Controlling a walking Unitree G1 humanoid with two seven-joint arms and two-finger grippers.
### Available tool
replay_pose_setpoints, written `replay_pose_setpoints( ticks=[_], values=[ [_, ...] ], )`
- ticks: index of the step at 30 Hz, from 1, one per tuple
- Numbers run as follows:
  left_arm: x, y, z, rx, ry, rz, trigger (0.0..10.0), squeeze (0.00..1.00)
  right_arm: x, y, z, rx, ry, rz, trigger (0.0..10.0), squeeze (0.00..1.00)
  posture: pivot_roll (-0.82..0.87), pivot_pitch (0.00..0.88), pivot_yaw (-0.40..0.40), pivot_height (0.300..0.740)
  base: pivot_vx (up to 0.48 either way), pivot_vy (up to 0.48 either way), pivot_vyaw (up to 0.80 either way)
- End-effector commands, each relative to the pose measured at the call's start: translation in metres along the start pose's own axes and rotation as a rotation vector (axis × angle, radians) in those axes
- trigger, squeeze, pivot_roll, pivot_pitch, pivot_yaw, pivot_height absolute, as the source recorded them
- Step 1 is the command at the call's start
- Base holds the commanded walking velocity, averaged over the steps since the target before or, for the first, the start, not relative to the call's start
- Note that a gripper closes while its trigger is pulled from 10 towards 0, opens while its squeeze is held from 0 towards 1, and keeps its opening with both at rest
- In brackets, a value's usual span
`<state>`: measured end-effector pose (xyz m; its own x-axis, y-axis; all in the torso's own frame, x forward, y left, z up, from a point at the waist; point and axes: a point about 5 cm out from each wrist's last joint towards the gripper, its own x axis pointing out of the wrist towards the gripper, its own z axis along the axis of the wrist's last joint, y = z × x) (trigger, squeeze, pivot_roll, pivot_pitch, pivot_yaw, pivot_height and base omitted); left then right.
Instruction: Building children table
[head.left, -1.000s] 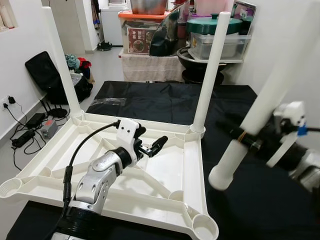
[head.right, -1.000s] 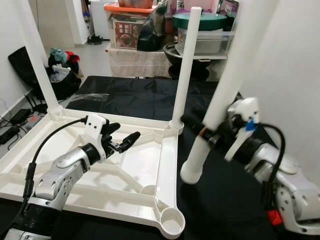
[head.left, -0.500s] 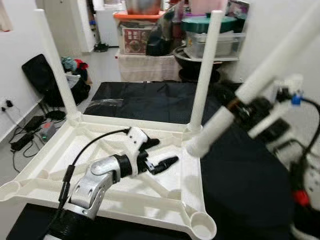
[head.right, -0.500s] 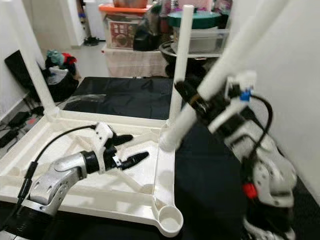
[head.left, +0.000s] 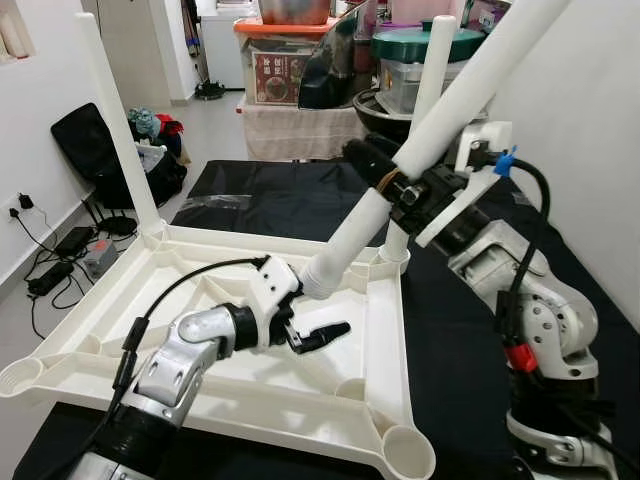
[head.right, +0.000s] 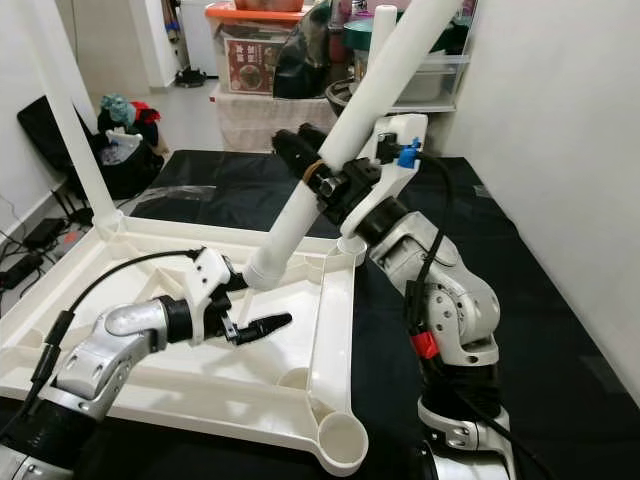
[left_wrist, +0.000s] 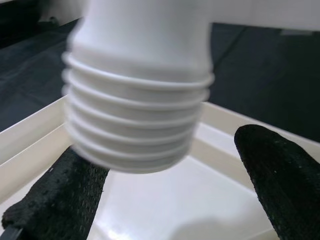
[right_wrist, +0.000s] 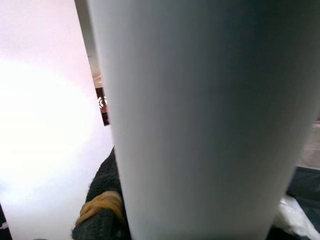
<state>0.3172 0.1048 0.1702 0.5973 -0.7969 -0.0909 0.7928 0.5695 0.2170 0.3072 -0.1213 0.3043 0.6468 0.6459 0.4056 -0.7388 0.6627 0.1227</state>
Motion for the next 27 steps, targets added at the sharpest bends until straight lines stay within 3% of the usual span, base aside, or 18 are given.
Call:
replay_pose_setpoints(
  ticks=[1, 6, 14, 27],
  values=[
    [-0.001, 0.006, 0.005, 0.026, -0.001, 0.037, 10.0, 0.25, -0.001, -0.001, -0.008, -0.012, 0.038, -0.029, 10.0, 0.00, 0.04, 0.000, -0.024, 0.740, 0.000, 0.000, 0.00],
    [0.002, 0.002, 0.001, 0.031, 0.011, 0.053, 10.0, 0.25, 0.001, -0.005, -0.006, -0.018, 0.037, -0.049, 10.0, 0.00, 0.04, 0.000, -0.025, 0.740, 0.000, 0.000, 0.00],
    [0.006, 0.001, 0.004, 0.041, -0.013, 0.023, 10.0, 0.25, 0.003, 0.002, -0.011, -0.016, 0.051, -0.008, 10.0, 0.00, 0.04, 0.000, -0.020, 0.740, 0.000, 0.000, 0.00],
    [0.019, -0.001, 0.002, 0.059, 0.002, -0.028, 10.0, 0.25, 0.010, 0.025, -0.014, 0.004, 0.053, 0.089, 10.0, 0.00, 0.02, 0.000, -0.006, 0.740, 0.000, 0.000, 0.00]
  ],
)
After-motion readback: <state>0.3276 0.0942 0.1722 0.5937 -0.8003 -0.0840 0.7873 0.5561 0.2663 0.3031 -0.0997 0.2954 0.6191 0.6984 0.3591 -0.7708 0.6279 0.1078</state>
